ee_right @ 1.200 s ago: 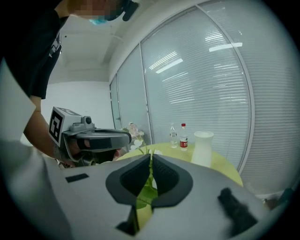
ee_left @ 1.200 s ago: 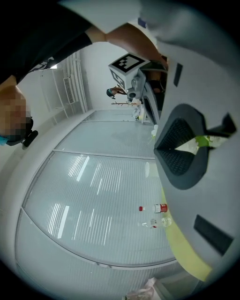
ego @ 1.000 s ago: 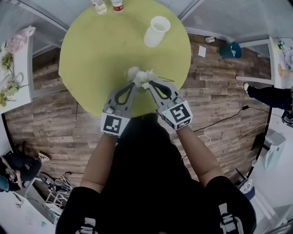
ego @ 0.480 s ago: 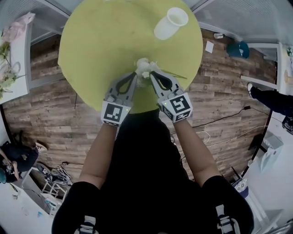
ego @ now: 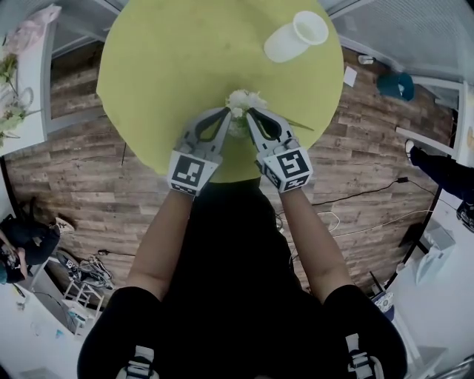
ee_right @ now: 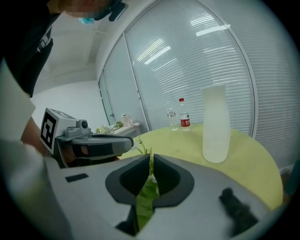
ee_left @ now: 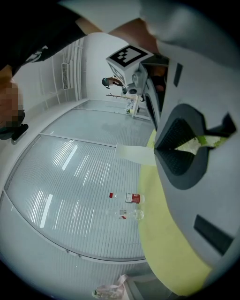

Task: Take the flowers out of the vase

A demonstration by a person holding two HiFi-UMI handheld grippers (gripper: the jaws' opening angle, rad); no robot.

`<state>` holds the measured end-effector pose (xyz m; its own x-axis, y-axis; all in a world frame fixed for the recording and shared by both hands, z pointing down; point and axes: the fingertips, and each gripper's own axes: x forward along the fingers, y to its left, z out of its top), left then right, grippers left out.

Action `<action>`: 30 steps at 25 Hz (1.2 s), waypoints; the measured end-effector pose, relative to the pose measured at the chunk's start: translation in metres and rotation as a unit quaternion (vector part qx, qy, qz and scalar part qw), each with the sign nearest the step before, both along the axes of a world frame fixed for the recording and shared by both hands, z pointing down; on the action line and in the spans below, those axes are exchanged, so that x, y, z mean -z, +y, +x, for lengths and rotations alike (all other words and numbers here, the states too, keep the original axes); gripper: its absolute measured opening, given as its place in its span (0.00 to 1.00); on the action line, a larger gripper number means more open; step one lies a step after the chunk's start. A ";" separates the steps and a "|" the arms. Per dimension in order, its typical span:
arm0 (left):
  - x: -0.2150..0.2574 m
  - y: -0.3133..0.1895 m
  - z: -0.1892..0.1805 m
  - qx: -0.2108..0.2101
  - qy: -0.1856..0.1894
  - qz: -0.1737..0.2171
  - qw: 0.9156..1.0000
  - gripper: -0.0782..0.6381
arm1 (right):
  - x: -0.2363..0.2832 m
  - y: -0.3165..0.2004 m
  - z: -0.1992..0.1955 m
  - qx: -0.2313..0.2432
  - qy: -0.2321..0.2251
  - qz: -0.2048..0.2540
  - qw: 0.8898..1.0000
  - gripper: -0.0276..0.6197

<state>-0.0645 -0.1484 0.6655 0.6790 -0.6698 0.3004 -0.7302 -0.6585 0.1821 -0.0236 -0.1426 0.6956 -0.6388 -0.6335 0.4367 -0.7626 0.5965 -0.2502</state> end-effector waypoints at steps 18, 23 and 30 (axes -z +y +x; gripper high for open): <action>0.046 -0.012 -0.006 -0.002 0.002 0.031 1.000 0.13 | 0.049 -0.011 0.008 0.010 0.007 0.035 0.999 0.22; 0.075 -0.005 -0.001 -0.004 0.015 0.030 0.999 0.13 | 0.088 -0.010 0.020 0.002 -0.001 0.061 0.998 0.22; 0.128 0.016 0.012 -0.022 0.039 0.045 0.998 0.13 | 0.146 0.009 0.037 -0.001 -0.016 0.102 0.995 0.22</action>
